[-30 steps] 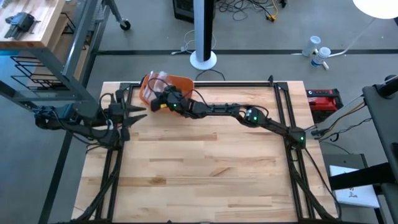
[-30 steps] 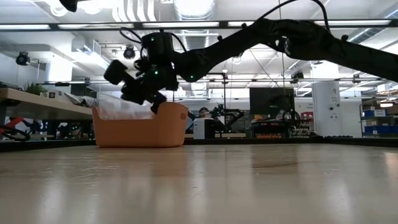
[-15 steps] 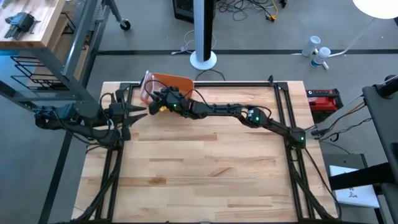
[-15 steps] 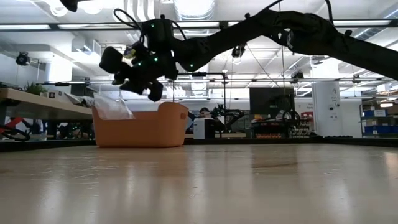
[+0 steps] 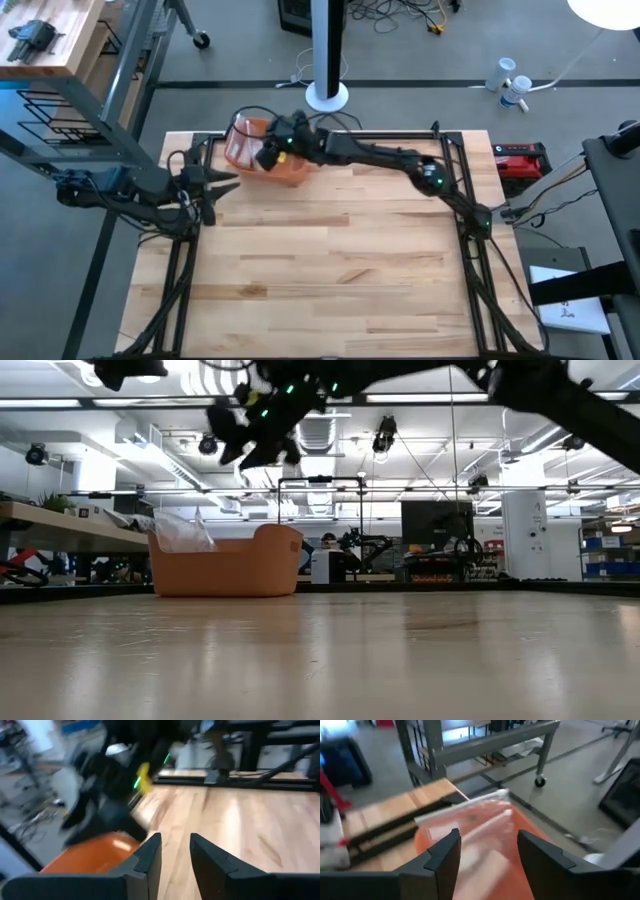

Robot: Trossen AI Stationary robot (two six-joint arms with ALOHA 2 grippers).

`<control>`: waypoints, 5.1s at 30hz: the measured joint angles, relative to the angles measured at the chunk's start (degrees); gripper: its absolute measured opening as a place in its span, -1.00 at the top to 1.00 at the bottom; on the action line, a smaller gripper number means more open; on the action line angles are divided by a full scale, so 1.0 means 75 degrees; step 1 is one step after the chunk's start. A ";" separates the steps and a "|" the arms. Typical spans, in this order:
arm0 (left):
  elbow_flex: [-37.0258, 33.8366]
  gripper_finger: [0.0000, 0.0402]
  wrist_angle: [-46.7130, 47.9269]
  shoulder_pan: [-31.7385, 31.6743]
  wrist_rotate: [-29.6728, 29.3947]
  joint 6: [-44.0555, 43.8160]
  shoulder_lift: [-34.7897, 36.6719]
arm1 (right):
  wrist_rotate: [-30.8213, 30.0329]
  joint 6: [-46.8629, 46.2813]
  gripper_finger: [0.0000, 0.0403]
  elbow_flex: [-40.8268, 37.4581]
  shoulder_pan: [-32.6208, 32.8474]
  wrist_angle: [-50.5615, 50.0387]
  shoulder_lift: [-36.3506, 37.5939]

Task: Roll bandage
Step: Put the transparent zip bag with the rolled white bandage into the orange bin, then return to Home Position

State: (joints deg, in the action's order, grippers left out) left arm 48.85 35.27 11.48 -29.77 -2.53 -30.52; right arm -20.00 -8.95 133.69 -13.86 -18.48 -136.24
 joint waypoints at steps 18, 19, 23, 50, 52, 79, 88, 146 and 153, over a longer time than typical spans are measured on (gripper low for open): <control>0.0370 0.70 0.0741 -0.2883 0.0216 -0.3081 -0.3215 | -0.0002 0.0601 0.06 -0.0272 0.1253 -0.5858 0.2890; 0.0369 0.74 0.0627 -0.3154 0.0174 -0.3080 -0.3514 | -0.0023 0.0589 0.06 -0.0322 0.1375 -0.5968 0.2906; 0.0369 0.94 -0.0218 -0.4175 0.0068 -0.2831 -0.4846 | -0.0129 0.0432 0.06 -0.0504 0.1959 -0.6384 0.2902; 0.3233 1.00 0.3776 -0.6280 -0.1134 -0.1120 -0.8817 | -0.2483 -0.1014 0.06 -0.0938 0.3778 -0.9243 0.3192; 0.3186 1.00 0.3766 -0.6240 -0.1036 -0.1119 -0.8410 | -0.2678 -0.1008 0.06 -0.0965 0.3835 -0.9260 0.3505; -0.1496 1.00 -0.2375 -0.5941 0.3731 -0.1162 -0.0909 | -0.1865 -0.1612 0.22 -0.8402 0.4499 -0.5651 0.7340; -0.4327 1.00 -0.6797 -0.5936 0.6071 -0.1018 -0.0383 | -0.1505 0.0433 0.23 -0.9713 0.4390 -0.4336 0.7265; -0.5130 1.00 -0.5824 -0.3456 0.5640 0.0021 0.1593 | 0.3459 0.0795 0.24 -1.5941 0.1380 0.4104 1.5993; -0.5188 1.00 -0.5761 -0.3464 0.5620 0.0170 0.1394 | 0.3458 0.0808 0.20 -1.5613 0.1380 0.4091 1.5993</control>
State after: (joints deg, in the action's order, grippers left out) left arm 9.93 -7.94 -14.50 12.38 -1.25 -20.06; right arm 5.93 -2.89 16.59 -3.51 12.21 -16.29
